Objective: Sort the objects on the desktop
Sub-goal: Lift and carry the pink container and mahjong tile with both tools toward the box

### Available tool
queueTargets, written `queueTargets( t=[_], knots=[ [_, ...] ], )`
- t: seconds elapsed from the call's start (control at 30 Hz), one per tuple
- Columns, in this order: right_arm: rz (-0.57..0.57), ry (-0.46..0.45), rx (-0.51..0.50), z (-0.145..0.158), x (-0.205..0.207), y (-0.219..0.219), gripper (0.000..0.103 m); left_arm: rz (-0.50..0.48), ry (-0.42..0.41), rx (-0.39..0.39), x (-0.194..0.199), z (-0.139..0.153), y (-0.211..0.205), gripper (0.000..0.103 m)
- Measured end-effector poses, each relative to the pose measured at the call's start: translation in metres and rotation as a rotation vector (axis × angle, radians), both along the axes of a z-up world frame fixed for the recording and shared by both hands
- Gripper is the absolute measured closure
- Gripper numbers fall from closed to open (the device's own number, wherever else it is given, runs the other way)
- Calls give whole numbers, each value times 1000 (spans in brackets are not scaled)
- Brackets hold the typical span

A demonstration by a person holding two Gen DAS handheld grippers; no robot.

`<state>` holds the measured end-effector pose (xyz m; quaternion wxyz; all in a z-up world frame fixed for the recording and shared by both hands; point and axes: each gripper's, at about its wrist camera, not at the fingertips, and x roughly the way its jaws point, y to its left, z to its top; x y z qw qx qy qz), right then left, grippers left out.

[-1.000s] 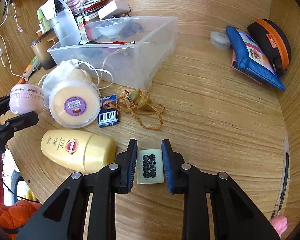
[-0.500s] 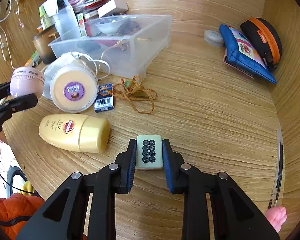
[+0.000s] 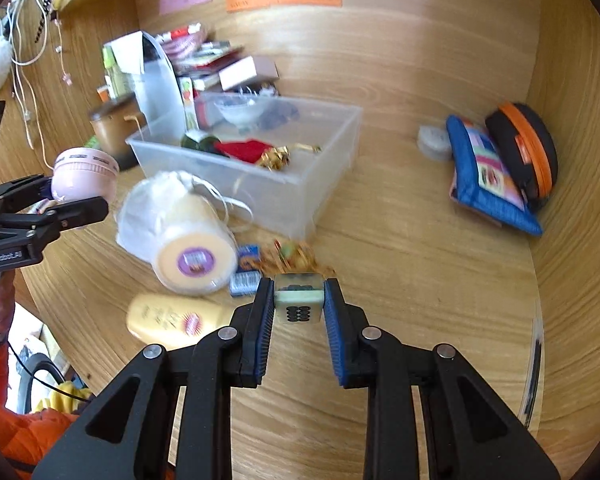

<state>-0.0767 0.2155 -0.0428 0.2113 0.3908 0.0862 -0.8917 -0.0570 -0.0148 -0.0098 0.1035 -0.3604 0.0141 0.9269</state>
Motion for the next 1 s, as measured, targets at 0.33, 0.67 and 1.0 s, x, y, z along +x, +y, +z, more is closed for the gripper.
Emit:
queueTargets(
  t=[0.33,0.67,1.0],
  knots=[
    [22,80,-42,39,-13,-15,81,24,52,-17,-20,20,-13,41],
    [40,120,-61,60,-38,-32,81,40,84,-57,-52,33,-17,41],
    [59,105,-45,56,-75,-50,81,45,49,-65,-100,28,-19,41]
  ],
)
